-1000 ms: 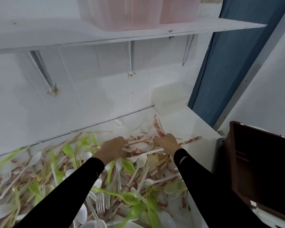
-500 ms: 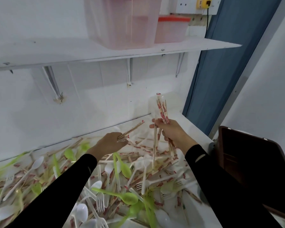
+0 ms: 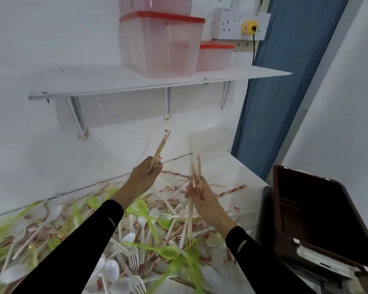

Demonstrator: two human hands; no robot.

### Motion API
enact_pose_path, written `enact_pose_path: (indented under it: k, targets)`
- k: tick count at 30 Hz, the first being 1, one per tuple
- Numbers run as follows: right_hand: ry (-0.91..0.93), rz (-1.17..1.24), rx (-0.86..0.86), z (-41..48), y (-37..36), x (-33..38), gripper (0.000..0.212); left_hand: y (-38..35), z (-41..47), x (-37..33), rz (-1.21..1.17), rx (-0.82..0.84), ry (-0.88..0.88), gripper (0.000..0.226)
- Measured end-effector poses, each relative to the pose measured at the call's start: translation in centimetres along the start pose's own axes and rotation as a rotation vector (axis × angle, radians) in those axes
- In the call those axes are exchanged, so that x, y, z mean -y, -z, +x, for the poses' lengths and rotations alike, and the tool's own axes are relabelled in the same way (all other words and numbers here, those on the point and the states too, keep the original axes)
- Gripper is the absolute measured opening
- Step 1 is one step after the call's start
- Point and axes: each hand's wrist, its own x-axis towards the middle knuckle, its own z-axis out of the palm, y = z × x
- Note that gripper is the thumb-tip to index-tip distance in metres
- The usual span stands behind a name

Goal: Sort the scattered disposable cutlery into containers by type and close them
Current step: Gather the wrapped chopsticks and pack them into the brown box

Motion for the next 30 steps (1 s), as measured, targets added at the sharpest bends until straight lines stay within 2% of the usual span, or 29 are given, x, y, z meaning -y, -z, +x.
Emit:
enact_pose_path:
  k: [3,7,9,14,17,20,22,25,27,30]
  targets:
    - [-0.109,0.02,0.012,-1.0,-0.8,-1.9,0.008,0.0,-0.9,0.4,0.039,0.053,0.014,0.025]
    - [-0.189,-0.004,-0.013,-1.1,-0.7,-1.8,0.033,0.4,-1.2,0.1,-0.023,0.001,0.084,0.03]
    - [-0.145,-0.045,-0.043,-0.6,-0.1,-0.1,0.038,0.8,-1.3,-0.2,-0.081,-0.021,0.096,0.026]
    - [0.105,-0.216,-0.174,1.6,1.8,3.2,0.027,1.8,-2.0,-2.3,-0.069,-0.04,0.023,0.024]
    - [0.19,-0.374,-0.074,1.4,2.3,4.4,0.023,1.6,-2.8,-4.4,-0.099,0.021,-0.03,0.027]
    - [0.014,-0.39,0.094,-0.1,2.7,5.0,0.027,0.6,-3.2,-6.5,-0.244,0.034,-0.041,0.031]
    - [-0.036,-0.331,0.09,-0.9,2.9,4.9,0.037,0.3,-3.3,-7.6,-0.392,0.095,0.006,0.031]
    - [-0.085,-0.129,-0.021,-1.7,4.5,5.6,0.045,-0.4,-3.4,-8.7,-0.572,0.223,0.032,0.02]
    - [-0.119,0.07,-0.067,-1.9,6.6,6.2,0.042,-1.3,-3.3,-9.4,-0.597,0.261,0.013,0.019]
    - [-0.119,0.352,-0.059,-1.9,10.5,6.4,0.035,-3.5,-3.0,-11.5,-0.505,0.267,-0.036,0.024]
